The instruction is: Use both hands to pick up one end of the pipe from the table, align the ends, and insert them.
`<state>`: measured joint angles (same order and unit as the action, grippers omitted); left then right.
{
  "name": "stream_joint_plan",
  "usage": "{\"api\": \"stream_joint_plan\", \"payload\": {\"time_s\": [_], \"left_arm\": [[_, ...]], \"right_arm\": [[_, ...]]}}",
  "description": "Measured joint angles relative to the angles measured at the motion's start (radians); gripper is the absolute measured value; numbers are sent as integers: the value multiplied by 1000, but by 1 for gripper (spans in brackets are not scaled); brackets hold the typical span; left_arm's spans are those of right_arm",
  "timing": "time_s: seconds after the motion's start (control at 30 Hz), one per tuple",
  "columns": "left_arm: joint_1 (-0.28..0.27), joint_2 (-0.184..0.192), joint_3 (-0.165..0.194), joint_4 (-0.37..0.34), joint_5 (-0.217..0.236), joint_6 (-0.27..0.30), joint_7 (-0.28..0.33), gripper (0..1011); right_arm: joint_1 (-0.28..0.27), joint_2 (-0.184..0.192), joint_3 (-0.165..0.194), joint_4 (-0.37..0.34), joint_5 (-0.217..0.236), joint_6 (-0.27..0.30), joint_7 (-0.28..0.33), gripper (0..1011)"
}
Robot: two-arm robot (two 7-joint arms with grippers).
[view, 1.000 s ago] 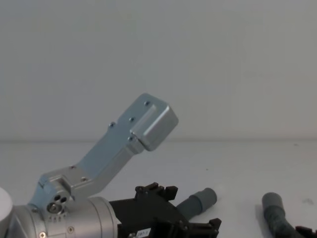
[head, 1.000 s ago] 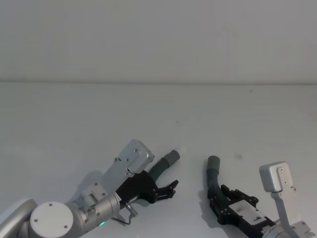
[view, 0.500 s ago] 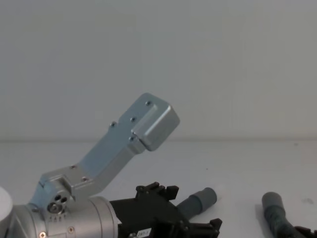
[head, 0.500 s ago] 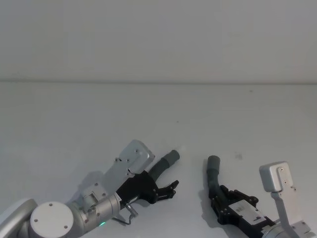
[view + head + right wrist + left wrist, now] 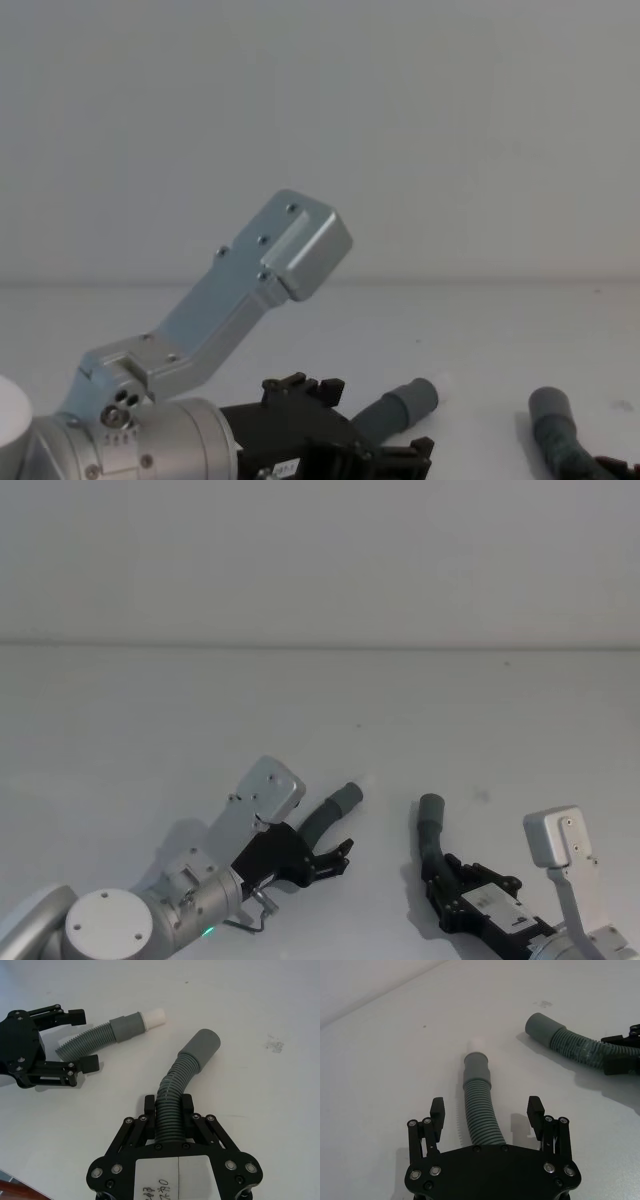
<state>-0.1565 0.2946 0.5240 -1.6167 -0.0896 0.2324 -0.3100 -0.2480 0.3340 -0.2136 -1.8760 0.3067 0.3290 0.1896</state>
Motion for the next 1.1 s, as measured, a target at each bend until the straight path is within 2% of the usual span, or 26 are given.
{"api": "stream_joint_plan", "payload": {"time_s": [0.67, 0.93, 1.1], "left_arm": [[10, -19, -16, -5, 2, 28, 23, 1003], [-3, -10, -13, -13, 9, 52, 1, 1003], [-20, 3, -11, -25, 14, 89, -24, 1003]], "right_arm": [[0, 0, 0, 0, 0, 0, 0, 290], [0, 0, 0, 0, 0, 0, 0, 290], [0, 0, 0, 0, 0, 0, 0, 290]]}}
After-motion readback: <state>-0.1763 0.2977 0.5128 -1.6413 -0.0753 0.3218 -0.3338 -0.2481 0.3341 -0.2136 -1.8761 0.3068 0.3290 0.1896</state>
